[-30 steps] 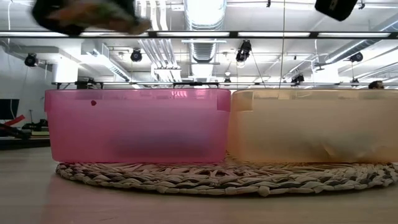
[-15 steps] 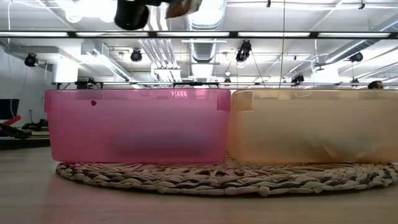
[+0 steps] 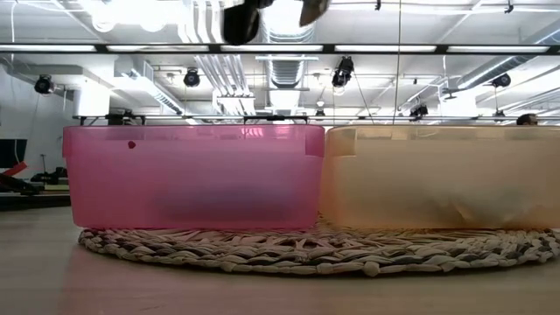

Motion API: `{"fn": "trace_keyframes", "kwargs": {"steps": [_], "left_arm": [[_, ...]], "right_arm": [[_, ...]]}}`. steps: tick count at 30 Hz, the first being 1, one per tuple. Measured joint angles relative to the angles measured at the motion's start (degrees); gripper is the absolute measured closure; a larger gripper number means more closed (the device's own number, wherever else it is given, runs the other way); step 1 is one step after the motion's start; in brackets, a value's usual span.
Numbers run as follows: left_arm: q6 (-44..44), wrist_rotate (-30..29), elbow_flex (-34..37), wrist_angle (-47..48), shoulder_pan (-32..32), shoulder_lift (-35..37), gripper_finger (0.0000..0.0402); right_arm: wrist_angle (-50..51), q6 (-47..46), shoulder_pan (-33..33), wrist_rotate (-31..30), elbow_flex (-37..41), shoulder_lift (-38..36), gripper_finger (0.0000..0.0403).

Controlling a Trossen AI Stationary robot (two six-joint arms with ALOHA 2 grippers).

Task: Pick and place Granola Bars by type
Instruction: Put the yellow granola bar into the orange bin

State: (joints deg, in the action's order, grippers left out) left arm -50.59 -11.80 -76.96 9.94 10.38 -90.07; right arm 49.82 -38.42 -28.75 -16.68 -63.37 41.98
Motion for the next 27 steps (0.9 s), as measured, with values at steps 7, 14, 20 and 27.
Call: {"fn": "trace_keyframes", "kwargs": {"steps": [7,14,20,27], "left_arm": [[13.2,2.79,-6.19,0.11,-0.94,-5.93,0.0346],[11.52,7.86,-10.76,-0.25,-2.25,-12.9,0.0346],[-0.95,8.42,-12.89,-0.41,-3.81,-17.13,0.0346],[-19.23,8.36,-11.84,0.13,-5.58,-18.31,0.0346]], "right_arm": [[0.94,0.03,0.0,-0.04,0.02,0.02,0.0394],[0.98,0.08,0.0,-1.45,0.02,0.04,0.0394],[1.0,-0.13,0.0,-1.47,0.33,0.04,0.0394],[1.01,-0.45,0.0,-1.49,0.94,0.21,0.0394]]}}
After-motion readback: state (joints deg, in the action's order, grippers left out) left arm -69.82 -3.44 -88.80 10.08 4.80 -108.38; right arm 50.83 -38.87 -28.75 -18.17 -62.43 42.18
